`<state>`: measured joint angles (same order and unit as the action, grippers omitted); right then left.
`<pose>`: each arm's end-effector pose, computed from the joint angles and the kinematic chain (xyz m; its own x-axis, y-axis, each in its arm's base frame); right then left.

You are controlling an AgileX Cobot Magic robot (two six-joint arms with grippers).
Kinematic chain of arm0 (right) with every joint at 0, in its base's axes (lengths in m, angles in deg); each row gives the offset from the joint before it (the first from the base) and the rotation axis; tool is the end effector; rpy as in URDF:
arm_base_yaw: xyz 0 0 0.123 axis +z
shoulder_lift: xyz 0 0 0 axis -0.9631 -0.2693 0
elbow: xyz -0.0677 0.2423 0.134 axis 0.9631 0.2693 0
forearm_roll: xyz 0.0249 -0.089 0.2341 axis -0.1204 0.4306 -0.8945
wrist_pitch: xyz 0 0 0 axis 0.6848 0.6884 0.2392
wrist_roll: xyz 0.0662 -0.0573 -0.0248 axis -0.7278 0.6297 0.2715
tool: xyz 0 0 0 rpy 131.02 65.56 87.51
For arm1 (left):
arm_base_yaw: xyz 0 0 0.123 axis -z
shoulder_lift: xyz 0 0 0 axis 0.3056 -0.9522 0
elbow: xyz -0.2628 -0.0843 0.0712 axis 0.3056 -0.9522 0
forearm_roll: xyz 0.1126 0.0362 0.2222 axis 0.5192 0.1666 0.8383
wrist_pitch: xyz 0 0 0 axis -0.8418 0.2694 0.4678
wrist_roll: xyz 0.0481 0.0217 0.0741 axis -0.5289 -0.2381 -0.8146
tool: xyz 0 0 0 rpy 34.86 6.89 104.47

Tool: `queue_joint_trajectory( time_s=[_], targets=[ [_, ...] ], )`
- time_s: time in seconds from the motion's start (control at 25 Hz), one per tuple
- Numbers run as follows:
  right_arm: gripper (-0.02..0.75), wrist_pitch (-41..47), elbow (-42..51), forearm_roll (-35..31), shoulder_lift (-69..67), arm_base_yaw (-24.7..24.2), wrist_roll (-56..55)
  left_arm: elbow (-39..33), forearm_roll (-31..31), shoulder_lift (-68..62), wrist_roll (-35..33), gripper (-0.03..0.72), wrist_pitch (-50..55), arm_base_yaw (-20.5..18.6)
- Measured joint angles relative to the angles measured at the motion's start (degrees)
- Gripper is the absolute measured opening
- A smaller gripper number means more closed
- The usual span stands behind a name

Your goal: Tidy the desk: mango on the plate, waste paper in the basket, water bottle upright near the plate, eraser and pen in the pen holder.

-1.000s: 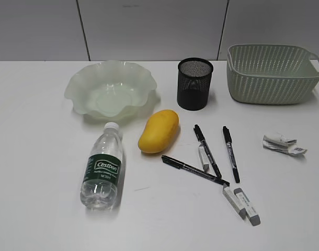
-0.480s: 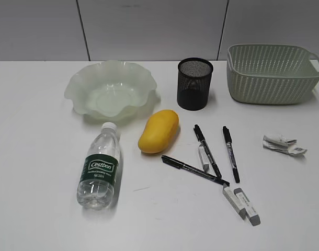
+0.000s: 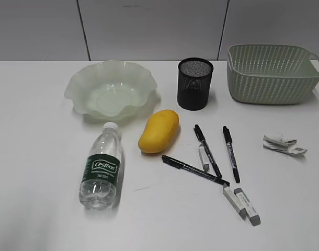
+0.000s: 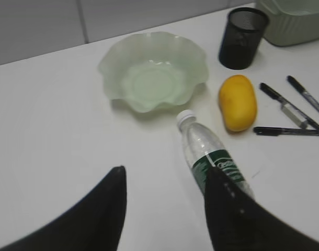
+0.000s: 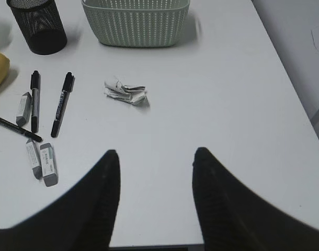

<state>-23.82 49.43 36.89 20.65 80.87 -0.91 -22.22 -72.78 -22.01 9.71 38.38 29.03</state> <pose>-0.0058 -0.0069 0.2822 -0.4187 0.0073 -0.9081 -0.0283 0.9994 0.0211 0.0844 -0.0316 0.3253 -0.4512 0.1678 -0.8765 0.3660 0.9306 -0.0103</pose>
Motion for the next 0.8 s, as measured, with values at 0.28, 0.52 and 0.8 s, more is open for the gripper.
queue_joint_trajectory(
  time_s=[0.28, 0.52, 0.8],
  targets=[
    [0.371, 0.0, 0.0, 0.0, 0.0, 0.0, 0.0, 16.9, -12.9, -35.0, -18.5, 0.387, -8.0, 8.7],
    [0.371, 0.0, 0.0, 0.0, 0.0, 0.0, 0.0, 32.8, 9.1, -59.4, 5.4, 0.436, -9.2, 27.5],
    [0.371, 0.0, 0.0, 0.0, 0.0, 0.0, 0.0, 44.2, 14.4, -81.0, 19.0, 0.596, -5.7, 31.5]
  ],
)
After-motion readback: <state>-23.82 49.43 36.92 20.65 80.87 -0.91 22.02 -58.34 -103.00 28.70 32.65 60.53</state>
